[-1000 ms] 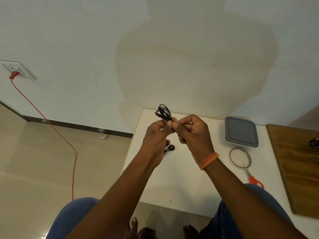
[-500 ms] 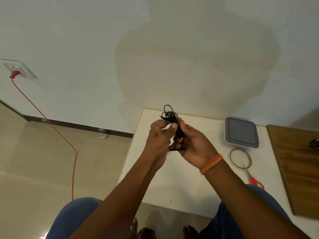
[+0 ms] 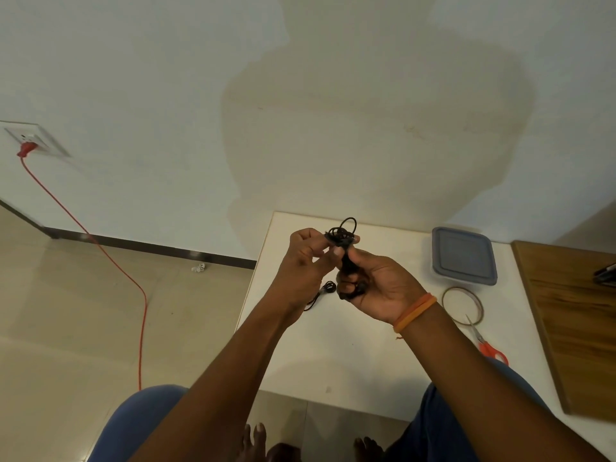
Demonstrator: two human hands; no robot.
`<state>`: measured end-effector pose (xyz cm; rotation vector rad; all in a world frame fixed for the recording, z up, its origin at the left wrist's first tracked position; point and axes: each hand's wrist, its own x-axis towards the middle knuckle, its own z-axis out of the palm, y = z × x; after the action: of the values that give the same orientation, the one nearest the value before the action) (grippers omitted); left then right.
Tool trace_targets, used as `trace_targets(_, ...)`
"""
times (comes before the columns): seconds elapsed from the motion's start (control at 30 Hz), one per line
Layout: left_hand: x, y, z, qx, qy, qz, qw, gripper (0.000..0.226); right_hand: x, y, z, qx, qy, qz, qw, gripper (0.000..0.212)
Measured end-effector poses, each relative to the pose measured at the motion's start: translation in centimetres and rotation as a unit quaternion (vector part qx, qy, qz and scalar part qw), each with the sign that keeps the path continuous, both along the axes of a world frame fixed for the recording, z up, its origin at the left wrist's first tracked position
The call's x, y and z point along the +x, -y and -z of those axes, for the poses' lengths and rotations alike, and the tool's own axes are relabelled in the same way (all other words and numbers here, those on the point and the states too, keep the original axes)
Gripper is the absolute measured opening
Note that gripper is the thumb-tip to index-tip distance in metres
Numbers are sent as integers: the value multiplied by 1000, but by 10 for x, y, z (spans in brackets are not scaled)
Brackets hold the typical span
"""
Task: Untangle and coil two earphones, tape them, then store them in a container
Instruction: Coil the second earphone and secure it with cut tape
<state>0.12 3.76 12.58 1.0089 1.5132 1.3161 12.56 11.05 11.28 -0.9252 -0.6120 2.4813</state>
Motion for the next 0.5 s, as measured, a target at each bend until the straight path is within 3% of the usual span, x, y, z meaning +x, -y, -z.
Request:
trace_targets(0.07, 4, -1, 2, -9, 7, -28, 1000, 22, -3, 0, -1, 41, 43, 43, 997, 11)
trace_targets(0.2, 15, -3, 7, -35, 109, -68, 991, 36, -4, -1, 0, 201, 153, 128, 959, 9)
trace_targets(0.37, 18, -3, 8, -12, 251, -95, 963, 34, -4, -1, -2, 474, 229, 144, 838, 16)
trace_targets(0.5, 6, -3, 5, 2, 341, -94, 935, 43, -2, -3, -2, 512, 240, 164, 808, 10)
